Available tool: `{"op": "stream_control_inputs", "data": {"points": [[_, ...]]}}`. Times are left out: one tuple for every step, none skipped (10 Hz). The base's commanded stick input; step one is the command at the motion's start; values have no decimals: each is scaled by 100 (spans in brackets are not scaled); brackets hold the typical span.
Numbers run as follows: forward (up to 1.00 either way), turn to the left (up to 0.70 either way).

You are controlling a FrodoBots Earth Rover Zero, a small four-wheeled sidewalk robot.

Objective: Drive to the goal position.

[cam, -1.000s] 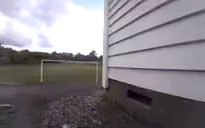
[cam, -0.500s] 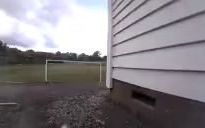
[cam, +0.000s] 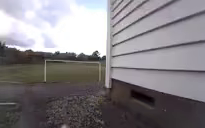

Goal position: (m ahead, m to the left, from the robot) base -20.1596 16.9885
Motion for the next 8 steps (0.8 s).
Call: {"op": "stream_control_inputs", "data": {"points": [[0,70],[0,70],[0,70],[0,70],[0,70],[0,70],[0,70],[0,70]]}}
